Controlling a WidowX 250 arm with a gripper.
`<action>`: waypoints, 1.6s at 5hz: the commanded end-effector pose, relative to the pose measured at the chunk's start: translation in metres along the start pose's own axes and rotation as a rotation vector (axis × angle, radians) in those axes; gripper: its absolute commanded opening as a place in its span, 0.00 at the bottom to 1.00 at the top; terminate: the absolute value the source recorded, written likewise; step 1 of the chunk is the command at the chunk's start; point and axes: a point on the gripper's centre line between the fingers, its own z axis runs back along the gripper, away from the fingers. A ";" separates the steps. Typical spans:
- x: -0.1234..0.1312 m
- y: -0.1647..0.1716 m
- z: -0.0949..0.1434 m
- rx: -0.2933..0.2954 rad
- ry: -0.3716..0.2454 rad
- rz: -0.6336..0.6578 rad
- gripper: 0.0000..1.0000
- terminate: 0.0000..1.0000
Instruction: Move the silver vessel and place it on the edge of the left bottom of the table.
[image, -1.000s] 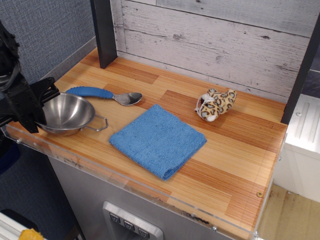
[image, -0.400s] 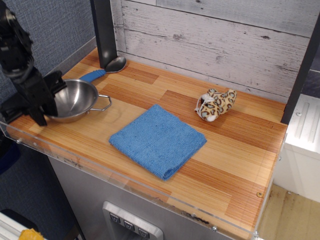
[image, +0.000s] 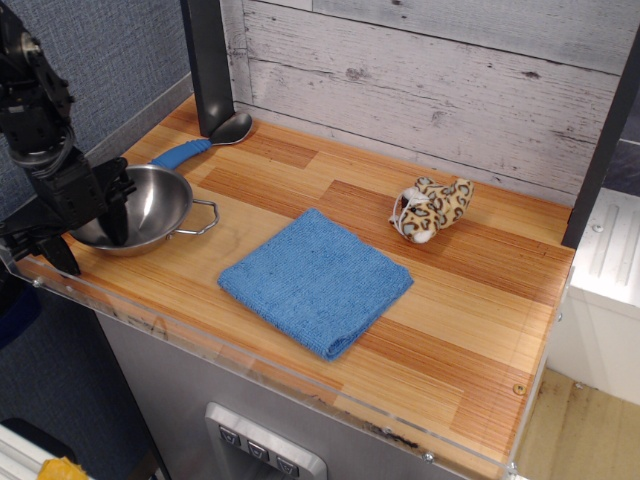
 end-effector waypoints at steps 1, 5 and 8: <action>0.007 -0.002 0.010 -0.015 0.019 -0.019 1.00 0.00; 0.012 0.034 0.109 0.105 0.042 -0.079 1.00 0.00; 0.018 0.038 0.133 0.126 0.067 -0.086 1.00 0.00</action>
